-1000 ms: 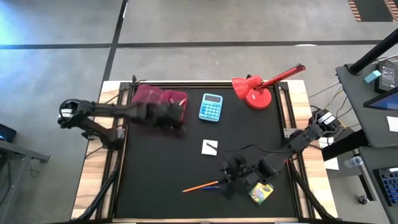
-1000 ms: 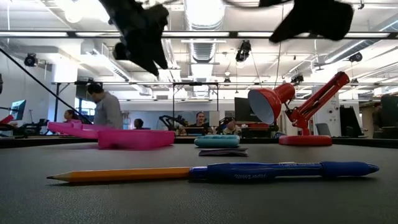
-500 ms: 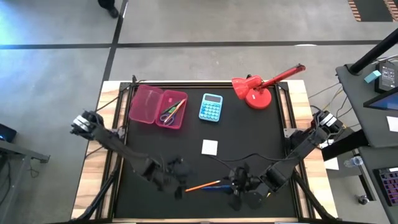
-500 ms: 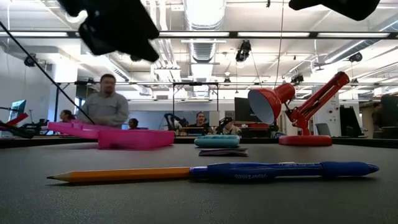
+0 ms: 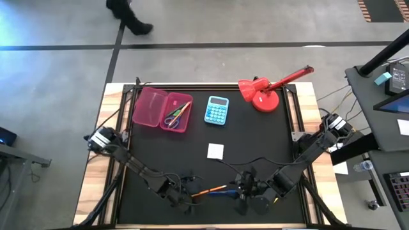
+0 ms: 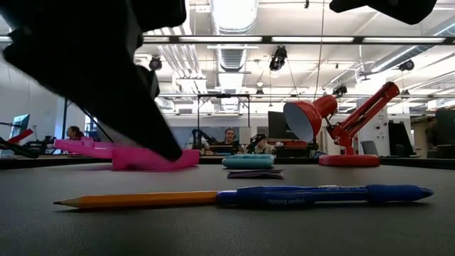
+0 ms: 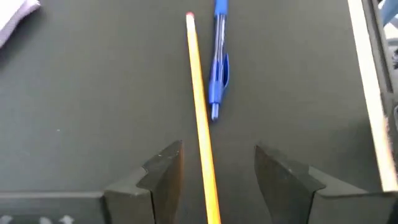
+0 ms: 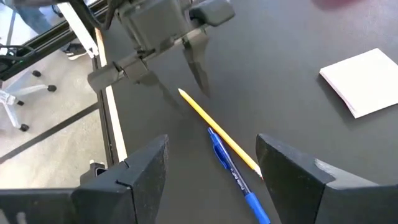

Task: Pack school essentials
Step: Put the orange pencil into the pink supply box

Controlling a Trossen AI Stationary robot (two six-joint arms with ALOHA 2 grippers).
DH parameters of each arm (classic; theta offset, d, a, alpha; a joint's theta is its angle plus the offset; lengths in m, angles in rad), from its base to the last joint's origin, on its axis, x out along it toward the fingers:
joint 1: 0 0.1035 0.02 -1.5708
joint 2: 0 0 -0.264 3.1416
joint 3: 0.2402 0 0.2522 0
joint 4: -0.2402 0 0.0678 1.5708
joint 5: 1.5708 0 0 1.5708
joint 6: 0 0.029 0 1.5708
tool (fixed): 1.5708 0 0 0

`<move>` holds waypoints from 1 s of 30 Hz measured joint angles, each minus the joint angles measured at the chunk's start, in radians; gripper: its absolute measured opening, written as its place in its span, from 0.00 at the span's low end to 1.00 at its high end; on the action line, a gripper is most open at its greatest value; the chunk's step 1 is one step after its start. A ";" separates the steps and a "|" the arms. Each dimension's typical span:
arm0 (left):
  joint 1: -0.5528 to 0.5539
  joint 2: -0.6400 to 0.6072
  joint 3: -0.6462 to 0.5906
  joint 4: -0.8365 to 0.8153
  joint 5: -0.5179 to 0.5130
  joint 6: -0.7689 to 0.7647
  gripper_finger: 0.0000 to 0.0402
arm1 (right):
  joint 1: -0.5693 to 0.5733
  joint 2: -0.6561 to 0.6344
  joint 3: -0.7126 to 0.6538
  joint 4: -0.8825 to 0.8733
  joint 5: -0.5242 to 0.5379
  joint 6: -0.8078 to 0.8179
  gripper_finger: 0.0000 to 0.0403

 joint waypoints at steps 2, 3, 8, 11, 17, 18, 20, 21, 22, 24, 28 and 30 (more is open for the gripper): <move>0.000 0.011 0.001 0.000 0.012 0.004 0.44 | 0.000 0.000 0.000 0.000 0.000 0.000 0.57; 0.000 0.015 0.001 -0.001 0.012 0.005 0.44 | 0.000 0.000 0.000 0.000 0.000 0.001 0.57; 0.000 0.034 -0.004 -0.003 0.009 0.059 0.44 | 0.000 0.000 0.000 -0.002 0.000 0.014 0.57; 0.000 0.048 -0.005 -0.004 0.012 0.080 0.44 | 0.000 0.000 0.000 -0.002 0.000 0.014 0.57; -0.002 0.079 -0.004 0.001 0.000 0.082 0.43 | 0.000 0.000 0.000 -0.003 -0.001 0.016 0.57; -0.002 0.083 -0.004 0.001 0.000 0.080 0.42 | 0.000 0.000 0.000 -0.003 -0.001 0.016 0.57; -0.002 0.087 -0.003 0.002 -0.001 0.078 0.39 | 0.000 0.000 0.000 -0.004 -0.001 0.016 0.57; -0.001 0.087 -0.003 0.003 -0.001 0.078 0.37 | 0.000 0.000 0.000 -0.004 -0.001 0.016 0.57; -0.001 0.087 -0.003 0.002 -0.001 0.078 0.34 | 0.000 0.000 0.000 -0.004 -0.001 0.016 0.57; 0.000 0.087 -0.004 0.003 -0.001 0.077 0.28 | 0.000 0.000 0.000 -0.004 -0.001 0.016 0.57; 0.000 0.088 -0.013 0.004 0.001 0.083 0.17 | 0.000 0.000 0.000 -0.004 -0.002 0.018 0.57; 0.001 0.088 -0.022 0.004 0.005 0.083 0.12 | 0.000 0.000 0.000 -0.004 -0.002 0.027 0.57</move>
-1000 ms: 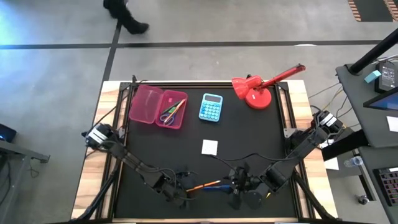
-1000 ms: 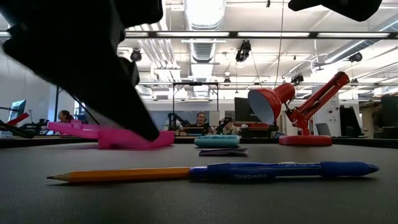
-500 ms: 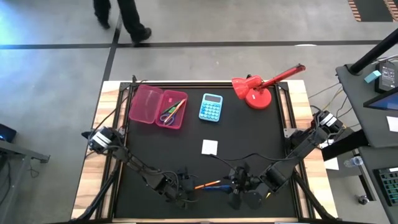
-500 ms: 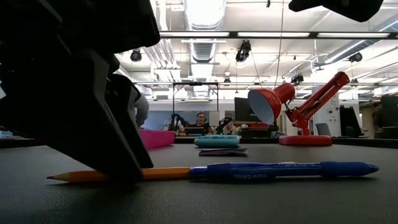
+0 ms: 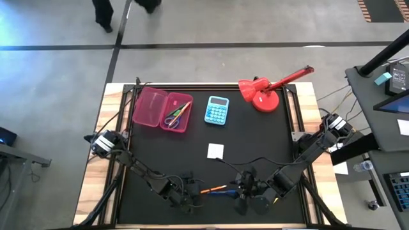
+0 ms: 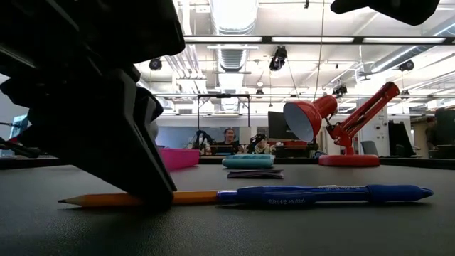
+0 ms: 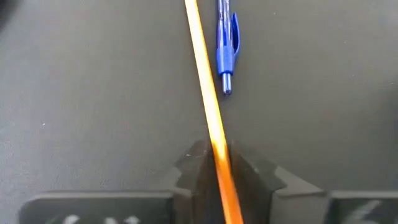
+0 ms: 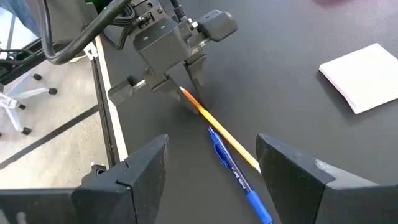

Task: Pack school essentials
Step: Put the orange pencil into the pink supply box

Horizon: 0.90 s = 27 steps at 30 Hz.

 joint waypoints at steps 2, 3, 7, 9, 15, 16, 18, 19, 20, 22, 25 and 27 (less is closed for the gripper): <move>0.000 0.000 -0.003 -0.001 0.001 0.000 0.07 | 0.000 0.000 0.000 0.000 0.000 0.006 0.57; 0.000 0.000 -0.003 -0.002 0.001 -0.004 0.05 | 0.000 0.000 0.000 0.000 0.000 0.009 0.57; 0.005 -0.004 0.003 -0.009 0.005 -0.009 0.01 | 0.000 0.000 0.000 -0.001 -0.008 0.014 0.57; 0.012 -0.012 0.008 -0.011 0.015 -0.009 0.01 | 0.000 0.000 0.000 -0.001 -0.008 0.016 0.57; 0.054 -0.054 0.003 -0.038 0.013 -0.011 0.02 | 0.000 0.000 0.000 0.000 -0.051 0.059 0.57; 0.063 -0.059 0.003 -0.034 0.010 -0.014 0.02 | 0.000 0.000 0.000 0.000 -0.060 0.063 0.57; 0.083 -0.079 0.001 -0.027 0.003 -0.033 0.02 | 0.003 0.000 0.000 0.001 -0.065 0.076 0.57; 0.092 -0.089 0.000 -0.027 0.000 -0.035 0.02 | 0.004 0.000 0.000 0.001 -0.069 0.077 0.57; 0.102 -0.099 -0.001 -0.025 -0.001 -0.036 0.02 | 0.005 0.000 0.000 0.001 -0.075 0.078 0.57; 0.124 -0.116 -0.003 -0.027 -0.005 -0.046 0.02 | 0.005 0.000 0.000 0.002 -0.089 0.079 0.57; 0.168 -0.152 -0.004 -0.028 -0.009 -0.060 0.02 | 0.009 0.000 0.000 0.002 -0.098 0.083 0.57; 0.203 -0.188 -0.003 -0.055 -0.013 -0.061 0.02 | 0.011 0.000 0.000 0.002 -0.108 0.084 0.57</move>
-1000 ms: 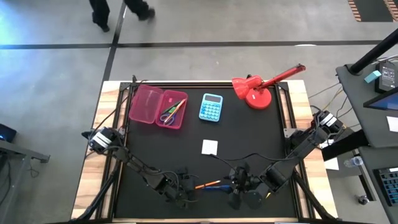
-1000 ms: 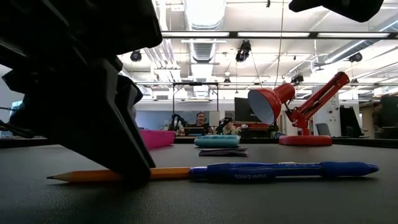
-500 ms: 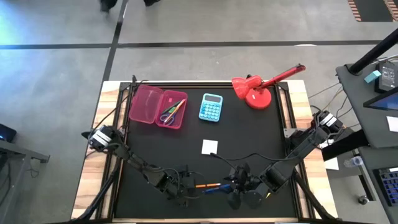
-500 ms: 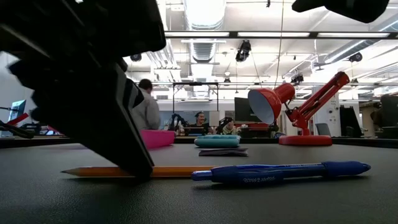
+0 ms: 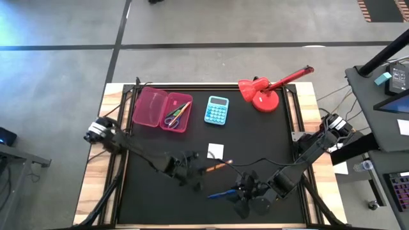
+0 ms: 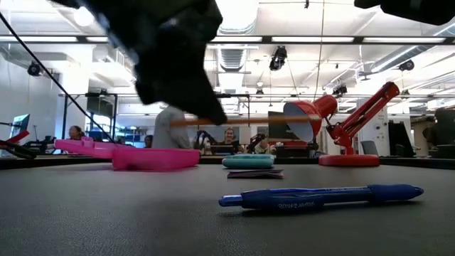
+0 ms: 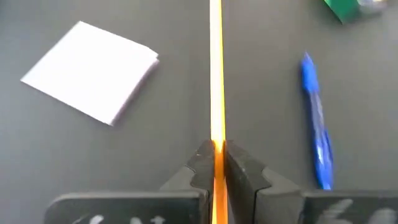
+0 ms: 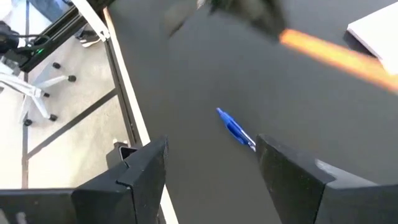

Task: Pack school essentials
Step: Put the orange pencil into the pink supply box

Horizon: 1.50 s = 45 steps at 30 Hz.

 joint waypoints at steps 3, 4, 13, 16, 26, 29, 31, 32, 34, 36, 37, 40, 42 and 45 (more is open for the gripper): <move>0.059 -0.053 0.000 -0.069 -0.002 -0.001 0.02 | 0.000 0.000 0.000 0.002 -0.008 0.005 0.57; 0.081 -0.072 0.000 -0.102 -0.002 -0.001 0.02 | 0.000 0.000 0.000 0.002 -0.008 0.014 0.57; 0.327 -0.295 -0.012 -0.424 -0.059 0.024 0.02 | 0.000 0.000 0.000 0.002 -0.005 0.007 0.57; 0.419 -0.373 -0.055 -0.505 -0.089 0.027 0.02 | -0.001 0.000 0.000 0.000 0.003 0.007 0.57; 0.657 -0.532 -0.317 -0.367 -0.080 -0.026 0.02 | -0.027 0.000 0.000 0.000 0.004 0.000 0.57; 0.683 -0.534 -0.370 -0.288 -0.068 -0.026 0.02 | -0.041 0.000 0.000 0.000 0.005 -0.017 0.57; 0.697 -0.529 -0.403 -0.234 -0.065 -0.027 0.02 | -0.051 0.000 0.000 -0.003 0.005 -0.020 0.57; 0.702 -0.520 -0.415 -0.203 -0.066 -0.027 0.02 | -0.056 0.000 0.000 -0.005 0.005 -0.020 0.57; 0.710 -0.503 -0.443 -0.147 -0.066 -0.027 0.02 | -0.065 0.000 0.000 -0.005 0.005 -0.027 0.57; 0.714 -0.481 -0.464 -0.079 -0.064 -0.028 0.02 | -0.072 0.000 0.000 -0.004 0.005 -0.036 0.57; 0.716 -0.470 -0.471 -0.056 -0.061 -0.028 0.02 | -0.075 0.000 0.000 -0.005 0.005 -0.040 0.57; 0.715 -0.437 -0.472 -0.056 -0.059 -0.026 0.02 | -0.082 0.000 0.000 -0.005 0.005 -0.054 0.57; 0.715 -0.417 -0.472 -0.053 -0.063 -0.017 0.02 | -0.088 0.000 0.000 -0.006 0.005 -0.058 0.57; 0.715 -0.386 -0.471 -0.046 -0.066 0.005 0.02 | -0.090 0.000 0.000 -0.006 0.005 -0.060 0.57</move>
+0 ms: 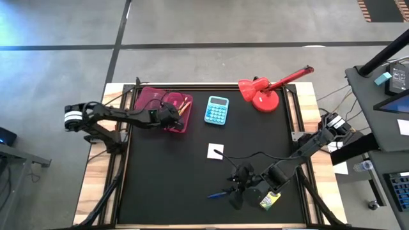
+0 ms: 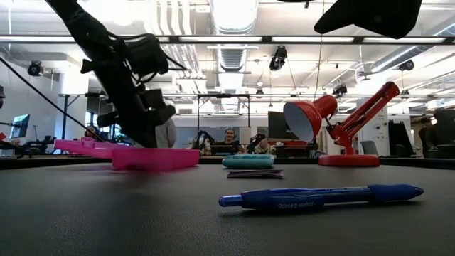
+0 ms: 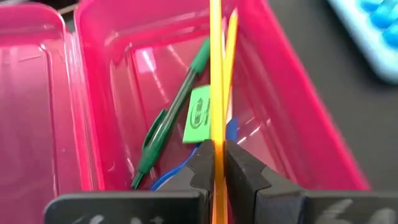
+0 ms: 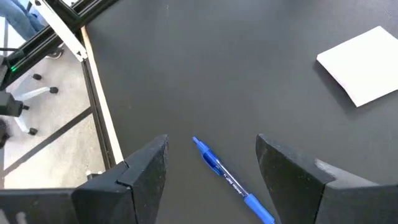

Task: Pack school essentials
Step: Put the orange pencil into the pink supply box, then put the blue pen into the pink supply box

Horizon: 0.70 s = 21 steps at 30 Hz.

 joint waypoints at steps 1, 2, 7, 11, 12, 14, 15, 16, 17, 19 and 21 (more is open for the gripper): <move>0.000 0.011 0.000 -0.001 0.000 0.002 0.02 | -0.002 0.000 0.000 0.000 0.000 -0.001 0.57; 0.000 0.022 0.000 0.000 0.000 0.003 0.02 | -0.002 0.000 0.000 0.000 0.000 -0.001 0.57; 0.000 0.048 0.001 0.012 -0.001 0.003 0.09 | -0.003 0.000 0.000 0.000 0.000 0.003 0.57; 0.000 0.034 0.007 0.012 -0.001 0.035 0.21 | -0.003 0.000 0.000 0.000 -0.001 0.002 0.57; 0.000 0.024 0.008 0.008 -0.001 0.046 0.23 | -0.003 0.000 0.000 0.000 -0.001 0.000 0.57; 0.000 0.004 0.015 0.005 0.009 0.050 0.28 | -0.003 0.000 0.000 -0.002 -0.009 -0.002 0.57; 0.000 -0.009 0.019 0.005 0.021 0.047 0.30 | -0.003 0.000 0.000 -0.003 -0.020 -0.004 0.57; 0.000 -0.024 0.023 0.003 0.041 0.041 0.32 | -0.003 0.000 0.000 -0.003 -0.037 -0.006 0.57; 0.000 -0.038 0.029 0.004 0.063 0.024 0.33 | -0.003 0.000 0.000 -0.006 -0.059 -0.015 0.57; -0.001 -0.065 0.040 0.011 0.129 -0.008 0.35 | -0.003 0.000 0.000 -0.012 -0.101 -0.038 0.57; -0.010 -0.090 0.044 0.024 0.216 -0.014 0.35 | -0.003 0.000 0.000 -0.028 -0.126 -0.074 0.57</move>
